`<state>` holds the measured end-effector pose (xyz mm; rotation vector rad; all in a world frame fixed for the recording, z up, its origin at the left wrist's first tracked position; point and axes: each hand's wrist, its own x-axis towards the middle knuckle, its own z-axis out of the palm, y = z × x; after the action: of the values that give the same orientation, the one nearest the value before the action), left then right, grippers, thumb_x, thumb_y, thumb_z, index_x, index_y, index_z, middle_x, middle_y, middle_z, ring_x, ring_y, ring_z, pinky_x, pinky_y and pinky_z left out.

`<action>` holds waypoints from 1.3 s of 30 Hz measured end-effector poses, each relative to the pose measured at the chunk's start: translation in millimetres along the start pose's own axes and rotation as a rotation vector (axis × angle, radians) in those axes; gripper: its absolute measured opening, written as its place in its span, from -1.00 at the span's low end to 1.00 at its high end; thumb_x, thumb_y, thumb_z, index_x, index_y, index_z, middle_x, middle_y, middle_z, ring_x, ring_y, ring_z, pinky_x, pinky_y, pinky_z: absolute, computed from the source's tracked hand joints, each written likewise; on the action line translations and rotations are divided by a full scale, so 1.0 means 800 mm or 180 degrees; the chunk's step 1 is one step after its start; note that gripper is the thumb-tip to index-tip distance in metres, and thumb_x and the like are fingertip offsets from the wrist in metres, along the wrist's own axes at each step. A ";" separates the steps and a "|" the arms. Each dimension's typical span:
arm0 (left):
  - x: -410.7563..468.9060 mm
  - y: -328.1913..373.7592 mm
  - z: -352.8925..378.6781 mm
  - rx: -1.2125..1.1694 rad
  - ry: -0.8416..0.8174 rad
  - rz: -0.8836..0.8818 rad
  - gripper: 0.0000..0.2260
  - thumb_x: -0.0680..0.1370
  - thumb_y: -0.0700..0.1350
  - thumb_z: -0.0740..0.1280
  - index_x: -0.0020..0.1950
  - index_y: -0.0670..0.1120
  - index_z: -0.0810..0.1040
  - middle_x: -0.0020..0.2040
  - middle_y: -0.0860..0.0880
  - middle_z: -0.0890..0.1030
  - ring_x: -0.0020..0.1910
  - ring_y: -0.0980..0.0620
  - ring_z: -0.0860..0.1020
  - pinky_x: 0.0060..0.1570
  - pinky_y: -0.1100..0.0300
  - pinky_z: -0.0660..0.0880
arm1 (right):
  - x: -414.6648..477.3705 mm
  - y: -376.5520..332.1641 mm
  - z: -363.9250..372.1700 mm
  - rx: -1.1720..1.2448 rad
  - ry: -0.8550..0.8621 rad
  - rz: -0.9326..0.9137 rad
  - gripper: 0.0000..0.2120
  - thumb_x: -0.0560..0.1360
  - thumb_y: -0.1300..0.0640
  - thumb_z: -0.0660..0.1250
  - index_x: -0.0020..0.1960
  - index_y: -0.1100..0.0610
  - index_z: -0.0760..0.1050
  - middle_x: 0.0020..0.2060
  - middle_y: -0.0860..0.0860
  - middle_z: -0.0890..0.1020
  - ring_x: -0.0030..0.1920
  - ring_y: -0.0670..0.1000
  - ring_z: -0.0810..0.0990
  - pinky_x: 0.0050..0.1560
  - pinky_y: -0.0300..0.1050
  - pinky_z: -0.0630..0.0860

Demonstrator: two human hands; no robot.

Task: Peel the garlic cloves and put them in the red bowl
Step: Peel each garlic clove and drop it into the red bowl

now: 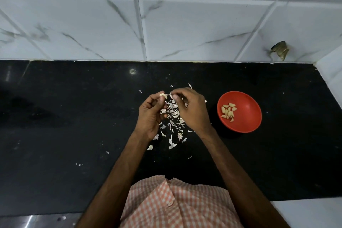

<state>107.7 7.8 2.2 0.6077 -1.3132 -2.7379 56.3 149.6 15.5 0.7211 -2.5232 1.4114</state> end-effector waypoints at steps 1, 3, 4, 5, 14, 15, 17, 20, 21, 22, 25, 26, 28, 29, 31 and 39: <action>0.000 0.000 -0.001 0.0045 -0.0010 0.0058 -0.82 0.47 -0.15 0.41 0.07 -0.10 0.61 -0.19 0.00 0.57 -0.28 0.16 0.53 -0.41 0.30 0.48 | 0.001 -0.004 0.000 -0.0004 -0.0009 -0.0066 -0.88 0.58 0.27 0.37 0.08 0.22 0.65 -0.04 0.02 0.68 -0.03 -0.10 0.64 -0.02 -0.22 0.60; 0.000 -0.001 -0.001 0.0135 -0.0027 0.0201 -0.82 0.47 -0.18 0.41 0.06 -0.14 0.59 -0.11 -0.04 0.61 -0.23 0.15 0.57 -0.37 0.30 0.51 | 0.003 -0.008 0.002 -0.0069 -0.0083 -0.0211 -0.90 0.57 0.25 0.37 0.06 0.23 0.64 -0.06 0.04 0.68 -0.07 -0.05 0.65 -0.06 -0.13 0.64; 0.000 -0.001 -0.002 0.0194 -0.0031 0.0277 -0.82 0.46 -0.19 0.42 0.05 -0.17 0.58 -0.06 -0.07 0.62 -0.20 0.14 0.60 -0.34 0.30 0.52 | 0.003 -0.009 0.002 -0.0143 -0.0121 -0.0292 -0.89 0.56 0.25 0.37 0.05 0.24 0.63 -0.07 0.05 0.68 -0.09 -0.02 0.66 -0.08 -0.08 0.65; -0.001 -0.001 -0.001 0.0267 -0.0033 0.0341 -0.82 0.46 -0.20 0.42 0.04 -0.19 0.57 -0.04 -0.09 0.63 -0.19 0.13 0.62 -0.34 0.30 0.52 | 0.004 -0.009 0.003 -0.0234 -0.0153 -0.0370 -0.88 0.55 0.25 0.37 0.05 0.25 0.63 -0.07 0.07 0.68 -0.11 0.00 0.66 -0.10 -0.04 0.65; -0.004 0.003 -0.004 0.0869 -0.0090 0.0487 -0.90 0.46 -0.23 0.45 -0.09 -0.22 0.58 -0.20 -0.02 0.71 -0.34 0.12 0.62 -0.59 0.28 0.41 | 0.011 -0.008 -0.006 -0.0635 -0.0503 -0.0435 -0.78 0.48 0.08 0.33 -0.08 0.21 0.66 -0.22 0.04 0.69 -0.26 0.01 0.65 -0.24 0.03 0.62; -0.004 0.004 -0.005 0.0918 -0.0108 0.0476 -0.87 0.43 -0.19 0.47 -0.10 -0.21 0.59 -0.20 -0.03 0.71 -0.34 0.12 0.62 -0.60 0.28 0.39 | 0.012 -0.007 -0.007 -0.0660 -0.0560 -0.0428 -0.81 0.48 0.11 0.35 -0.09 0.21 0.67 -0.23 0.05 0.69 -0.26 0.01 0.65 -0.24 0.04 0.62; -0.004 0.005 -0.007 0.1025 -0.0166 0.0462 -0.86 0.41 -0.16 0.49 -0.12 -0.19 0.62 -0.19 -0.05 0.70 -0.34 0.10 0.59 -0.61 0.28 0.37 | 0.013 -0.005 -0.008 -0.0695 -0.0634 -0.0432 -0.85 0.47 0.14 0.37 -0.11 0.21 0.66 -0.25 0.05 0.68 -0.28 0.02 0.64 -0.27 0.05 0.61; -0.002 0.005 -0.010 0.1071 -0.0177 0.0450 -0.87 0.41 -0.15 0.50 -0.14 -0.17 0.63 -0.16 -0.07 0.70 -0.33 0.07 0.58 -0.60 0.27 0.38 | 0.013 -0.006 -0.009 -0.0664 -0.0678 -0.0366 -0.83 0.46 0.11 0.34 -0.12 0.21 0.64 -0.25 0.03 0.67 -0.27 0.02 0.63 -0.25 0.07 0.60; -0.002 0.006 -0.010 0.1093 -0.0172 0.0449 -0.87 0.41 -0.14 0.50 -0.13 -0.17 0.63 -0.15 -0.07 0.70 -0.33 0.07 0.58 -0.60 0.27 0.39 | 0.012 -0.006 -0.010 -0.0613 -0.0658 -0.0332 -0.83 0.46 0.11 0.35 -0.13 0.20 0.63 -0.25 0.02 0.67 -0.26 0.01 0.62 -0.25 0.07 0.60; -0.002 0.006 -0.010 0.1116 -0.0164 0.0449 -0.87 0.42 -0.14 0.50 -0.12 -0.18 0.64 -0.16 -0.06 0.70 -0.32 0.08 0.58 -0.59 0.26 0.40 | 0.011 -0.006 -0.011 -0.0518 -0.0641 -0.0290 -0.86 0.46 0.12 0.36 -0.12 0.20 0.63 -0.24 0.01 0.66 -0.25 0.00 0.62 -0.24 0.06 0.60; -0.003 0.006 -0.010 0.1138 -0.0160 0.0476 -0.85 0.43 -0.15 0.49 -0.11 -0.20 0.63 -0.16 -0.04 0.70 -0.31 0.12 0.59 -0.57 0.25 0.43 | 0.008 -0.004 -0.013 -0.0298 -0.0686 -0.0209 -0.92 0.50 0.18 0.41 -0.07 0.20 0.63 -0.20 0.00 0.67 -0.22 -0.04 0.63 -0.23 0.00 0.62; -0.002 0.007 -0.011 0.1168 -0.0175 0.0491 -0.86 0.43 -0.15 0.49 -0.11 -0.19 0.63 -0.15 -0.05 0.70 -0.30 0.11 0.59 -0.57 0.25 0.44 | 0.008 -0.004 -0.014 -0.0291 -0.0703 -0.0213 -0.90 0.50 0.17 0.40 -0.06 0.20 0.64 -0.20 0.00 0.67 -0.22 -0.04 0.64 -0.23 -0.01 0.62; -0.002 0.007 -0.013 0.1257 -0.0209 0.0503 -0.87 0.43 -0.14 0.49 -0.12 -0.18 0.63 -0.16 -0.06 0.69 -0.29 0.10 0.60 -0.56 0.25 0.45 | 0.009 -0.005 -0.014 -0.0314 -0.0755 -0.0220 -0.86 0.50 0.13 0.37 -0.05 0.20 0.65 -0.19 0.01 0.68 -0.22 -0.03 0.64 -0.21 0.00 0.62; -0.002 0.008 -0.014 0.1295 -0.0219 0.0508 -0.87 0.43 -0.14 0.49 -0.12 -0.18 0.63 -0.17 -0.05 0.69 -0.29 0.10 0.60 -0.57 0.25 0.45 | 0.010 -0.006 -0.013 -0.0341 -0.0800 -0.0229 -0.85 0.50 0.13 0.37 -0.06 0.20 0.65 -0.20 0.01 0.69 -0.22 -0.02 0.65 -0.19 0.01 0.62; -0.002 0.008 -0.015 0.1326 -0.0233 0.0526 -0.86 0.44 -0.15 0.49 -0.12 -0.21 0.63 -0.18 -0.04 0.69 -0.29 0.10 0.60 -0.57 0.25 0.44 | 0.014 -0.004 -0.014 -0.0393 -0.0911 -0.0239 -0.87 0.50 0.15 0.39 -0.05 0.20 0.66 -0.20 0.02 0.69 -0.21 -0.01 0.65 -0.16 0.04 0.62; 0.001 0.007 -0.014 0.1358 -0.0213 0.0564 -0.83 0.44 -0.15 0.50 -0.10 -0.25 0.63 -0.22 -0.03 0.69 -0.33 0.13 0.59 -0.61 0.27 0.41 | 0.021 -0.005 -0.016 -0.0341 -0.1068 -0.0179 -0.95 0.48 0.24 0.47 -0.07 0.22 0.67 -0.22 0.02 0.70 -0.22 -0.06 0.65 -0.14 -0.10 0.62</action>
<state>110.6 -4.5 0.2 0.3944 -1.8869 -2.3685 42.2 152.8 31.9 1.0783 -2.7723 1.2120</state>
